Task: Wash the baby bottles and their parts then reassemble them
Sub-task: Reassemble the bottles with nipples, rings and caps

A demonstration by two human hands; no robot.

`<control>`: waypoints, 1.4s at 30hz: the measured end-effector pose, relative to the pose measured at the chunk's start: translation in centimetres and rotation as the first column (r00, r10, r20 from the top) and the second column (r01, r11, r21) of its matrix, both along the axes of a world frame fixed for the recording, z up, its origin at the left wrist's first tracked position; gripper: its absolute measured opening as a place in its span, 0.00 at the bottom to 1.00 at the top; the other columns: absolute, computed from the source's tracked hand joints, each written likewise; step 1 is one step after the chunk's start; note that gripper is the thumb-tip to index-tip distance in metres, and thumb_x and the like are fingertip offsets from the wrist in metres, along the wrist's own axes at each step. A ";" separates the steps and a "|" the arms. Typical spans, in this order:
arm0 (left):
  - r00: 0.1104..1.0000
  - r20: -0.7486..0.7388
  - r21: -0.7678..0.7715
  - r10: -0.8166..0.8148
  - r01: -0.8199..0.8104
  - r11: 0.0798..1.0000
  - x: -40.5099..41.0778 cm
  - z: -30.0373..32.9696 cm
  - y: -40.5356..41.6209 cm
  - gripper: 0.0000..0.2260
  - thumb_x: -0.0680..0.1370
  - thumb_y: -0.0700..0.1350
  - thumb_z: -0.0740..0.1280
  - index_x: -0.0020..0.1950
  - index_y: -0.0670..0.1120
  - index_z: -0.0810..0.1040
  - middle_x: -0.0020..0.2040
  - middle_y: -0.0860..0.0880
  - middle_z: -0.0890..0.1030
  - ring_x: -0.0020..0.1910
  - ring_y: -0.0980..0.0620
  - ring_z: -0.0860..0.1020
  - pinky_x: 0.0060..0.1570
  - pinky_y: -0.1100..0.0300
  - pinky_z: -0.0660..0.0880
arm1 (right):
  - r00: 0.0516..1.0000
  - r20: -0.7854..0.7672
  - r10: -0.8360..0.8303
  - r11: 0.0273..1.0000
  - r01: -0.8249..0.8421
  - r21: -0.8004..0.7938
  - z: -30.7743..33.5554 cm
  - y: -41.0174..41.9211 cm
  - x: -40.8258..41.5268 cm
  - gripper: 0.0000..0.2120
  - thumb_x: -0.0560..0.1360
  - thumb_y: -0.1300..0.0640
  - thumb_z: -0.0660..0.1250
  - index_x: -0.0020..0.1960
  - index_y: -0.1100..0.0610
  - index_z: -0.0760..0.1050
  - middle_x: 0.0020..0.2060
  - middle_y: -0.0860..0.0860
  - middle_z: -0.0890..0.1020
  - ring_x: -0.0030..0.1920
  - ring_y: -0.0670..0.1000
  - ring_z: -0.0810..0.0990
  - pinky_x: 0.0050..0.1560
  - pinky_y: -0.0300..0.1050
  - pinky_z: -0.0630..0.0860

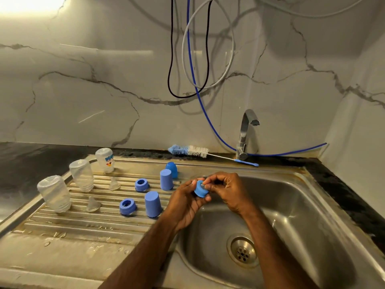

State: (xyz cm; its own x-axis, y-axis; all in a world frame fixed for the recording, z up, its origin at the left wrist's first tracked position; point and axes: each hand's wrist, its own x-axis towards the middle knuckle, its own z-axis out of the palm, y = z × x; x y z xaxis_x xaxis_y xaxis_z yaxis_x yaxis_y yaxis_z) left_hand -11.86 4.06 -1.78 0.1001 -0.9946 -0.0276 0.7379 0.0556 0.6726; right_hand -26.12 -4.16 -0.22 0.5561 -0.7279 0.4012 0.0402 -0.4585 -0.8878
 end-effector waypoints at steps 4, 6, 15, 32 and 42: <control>0.984 0.177 0.033 -0.012 0.006 0.999 -0.2 -0.3 0.0 0.20 0.84 0.49 0.57 0.68 0.36 0.74 0.51 0.35 0.80 0.41 0.46 0.79 0.39 0.58 0.81 | 0.997 0.056 -0.045 0.993 0.039 0.107 -0.7 0.0 0.2 0.07 0.72 0.67 0.75 0.44 0.55 0.85 0.41 0.50 0.87 0.44 0.48 0.85 0.44 0.39 0.80; 0.948 0.316 -0.014 0.024 -0.021 1.000 -0.5 -0.6 0.0 0.19 0.83 0.51 0.62 0.68 0.40 0.74 0.52 0.36 0.81 0.42 0.45 0.81 0.42 0.55 0.82 | 0.993 0.057 -0.108 0.984 0.098 0.151 -0.9 -0.2 0.3 0.07 0.73 0.67 0.74 0.44 0.55 0.84 0.38 0.50 0.86 0.41 0.48 0.84 0.41 0.40 0.80; 0.872 0.466 -0.134 0.148 -0.096 0.986 -0.3 -0.8 0.0 0.15 0.78 0.40 0.69 0.65 0.45 0.78 0.56 0.41 0.84 0.52 0.43 0.83 0.51 0.51 0.82 | 0.997 0.003 -0.073 0.989 0.072 0.130 -0.3 -0.4 -0.7 0.08 0.75 0.64 0.73 0.52 0.54 0.85 0.48 0.49 0.87 0.50 0.47 0.85 0.50 0.38 0.81; 0.992 0.112 -0.010 0.049 -0.048 0.999 -0.5 0.4 0.2 0.19 0.78 0.45 0.64 0.64 0.35 0.75 0.57 0.34 0.82 0.51 0.40 0.81 0.48 0.53 0.83 | 0.997 0.039 -0.069 0.995 0.066 0.077 -0.3 0.0 -0.3 0.06 0.70 0.65 0.78 0.46 0.59 0.86 0.44 0.49 0.88 0.47 0.49 0.86 0.48 0.39 0.81; 0.991 0.122 0.002 0.059 -0.060 0.998 -0.2 -0.7 -0.3 0.15 0.81 0.40 0.62 0.67 0.37 0.75 0.64 0.34 0.79 0.60 0.39 0.81 0.54 0.51 0.83 | 0.997 0.057 0.054 0.991 -0.061 0.122 -0.5 0.2 -0.8 0.15 0.70 0.66 0.77 0.54 0.53 0.84 0.50 0.49 0.87 0.53 0.50 0.86 0.52 0.41 0.81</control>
